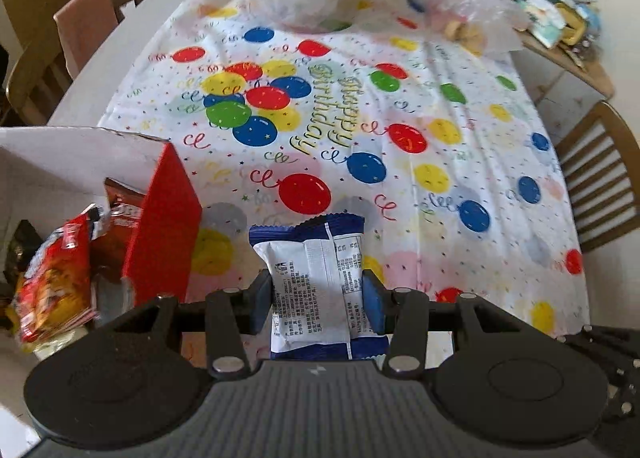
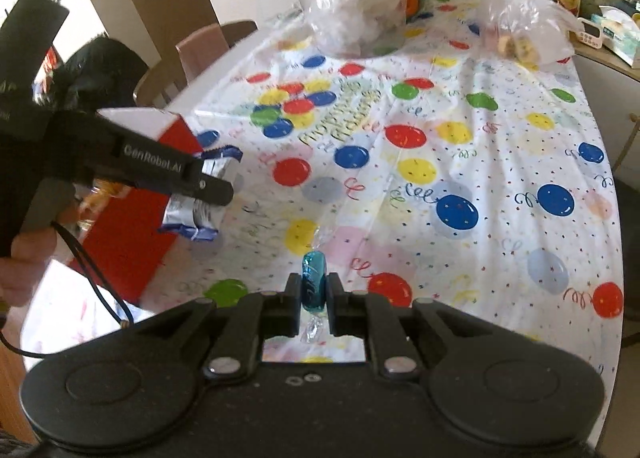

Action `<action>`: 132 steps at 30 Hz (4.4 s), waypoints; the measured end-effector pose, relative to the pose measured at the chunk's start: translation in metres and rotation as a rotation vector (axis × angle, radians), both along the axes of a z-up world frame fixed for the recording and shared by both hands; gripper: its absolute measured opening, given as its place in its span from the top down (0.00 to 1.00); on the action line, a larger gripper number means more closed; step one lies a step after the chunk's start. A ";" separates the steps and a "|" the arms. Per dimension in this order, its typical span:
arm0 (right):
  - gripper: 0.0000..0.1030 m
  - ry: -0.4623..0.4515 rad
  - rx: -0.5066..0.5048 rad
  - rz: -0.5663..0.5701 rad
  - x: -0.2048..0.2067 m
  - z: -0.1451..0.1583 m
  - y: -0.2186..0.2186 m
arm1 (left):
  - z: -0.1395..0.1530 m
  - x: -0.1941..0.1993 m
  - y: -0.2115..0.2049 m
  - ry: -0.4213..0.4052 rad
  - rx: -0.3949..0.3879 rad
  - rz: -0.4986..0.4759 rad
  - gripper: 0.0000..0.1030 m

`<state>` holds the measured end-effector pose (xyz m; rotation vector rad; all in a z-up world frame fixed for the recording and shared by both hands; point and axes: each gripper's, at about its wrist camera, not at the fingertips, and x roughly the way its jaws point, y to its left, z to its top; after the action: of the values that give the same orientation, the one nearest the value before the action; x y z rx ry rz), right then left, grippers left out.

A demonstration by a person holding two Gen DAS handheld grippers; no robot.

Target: Organize snacks

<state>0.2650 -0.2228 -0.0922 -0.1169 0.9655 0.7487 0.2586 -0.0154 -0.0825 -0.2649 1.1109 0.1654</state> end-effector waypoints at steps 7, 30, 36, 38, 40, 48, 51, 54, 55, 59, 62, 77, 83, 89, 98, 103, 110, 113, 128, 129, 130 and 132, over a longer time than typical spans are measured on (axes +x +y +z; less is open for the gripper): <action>0.90 -0.019 0.045 -0.009 -0.030 0.026 0.003 | 0.028 -0.039 0.009 -0.048 0.021 -0.036 0.55; 0.90 -0.058 0.080 -0.038 -0.094 0.068 0.147 | 0.070 -0.121 0.150 -0.122 0.064 -0.086 0.55; 0.90 -0.049 0.063 -0.049 -0.099 0.063 0.194 | 0.066 -0.127 0.196 -0.117 0.066 -0.079 0.55; 0.90 -0.043 0.052 -0.051 -0.100 0.060 0.209 | 0.063 -0.129 0.210 -0.112 0.068 -0.077 0.55; 0.90 -0.038 0.043 -0.051 -0.101 0.056 0.222 | 0.059 -0.130 0.224 -0.105 0.071 -0.075 0.55; 0.90 -0.006 0.003 -0.034 -0.101 0.038 0.275 | 0.036 -0.129 0.265 -0.066 0.103 -0.085 0.55; 0.90 0.011 -0.014 -0.024 -0.102 0.027 0.292 | 0.025 -0.128 0.275 -0.046 0.110 -0.102 0.55; 0.90 0.028 -0.022 -0.001 -0.103 0.017 0.307 | 0.015 -0.127 0.280 -0.032 0.121 -0.118 0.55; 0.90 0.026 -0.030 0.007 -0.105 0.015 0.312 | 0.013 -0.128 0.281 -0.030 0.125 -0.125 0.55; 0.90 0.031 -0.049 0.035 -0.108 0.006 0.327 | 0.005 -0.129 0.284 -0.026 0.140 -0.150 0.55; 0.90 0.020 -0.073 0.057 -0.111 0.001 0.336 | -0.004 -0.126 0.285 -0.017 0.145 -0.161 0.55; 0.87 0.009 -0.170 0.094 -0.117 -0.022 0.352 | -0.027 -0.123 0.276 -0.005 0.147 -0.203 0.55; 0.79 0.006 -0.160 0.091 -0.121 -0.019 0.347 | -0.024 -0.127 0.276 -0.017 0.138 -0.193 0.55; 0.72 0.018 -0.111 0.056 -0.124 -0.008 0.333 | -0.013 -0.136 0.275 -0.054 0.129 -0.186 0.52; 0.53 -0.012 -0.023 -0.014 -0.134 0.018 0.304 | 0.012 -0.154 0.273 -0.129 0.123 -0.170 0.39; 0.28 -0.047 0.026 -0.060 -0.139 0.033 0.287 | 0.029 -0.165 0.269 -0.180 0.118 -0.169 0.36; 0.13 -0.097 0.086 -0.098 -0.153 0.055 0.267 | 0.052 -0.183 0.263 -0.247 0.110 -0.167 0.32; 0.06 -0.131 0.112 -0.104 -0.161 0.064 0.259 | 0.060 -0.192 0.261 -0.272 0.110 -0.166 0.30; 0.00 -0.243 0.166 -0.187 -0.196 0.092 0.227 | 0.090 -0.227 0.253 -0.347 0.114 -0.123 0.06; 0.00 -0.242 0.172 -0.199 -0.199 0.092 0.225 | 0.092 -0.229 0.252 -0.349 0.113 -0.120 0.04; 0.00 -0.240 0.181 -0.211 -0.202 0.092 0.223 | 0.093 -0.231 0.251 -0.352 0.112 -0.116 0.04; 0.00 -0.238 0.197 -0.241 -0.206 0.091 0.219 | 0.094 -0.234 0.251 -0.345 0.112 -0.110 0.04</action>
<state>0.0587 -0.0039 -0.0008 0.0803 0.6611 0.5886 0.0243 0.2357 0.0118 -0.1257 0.7690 0.0795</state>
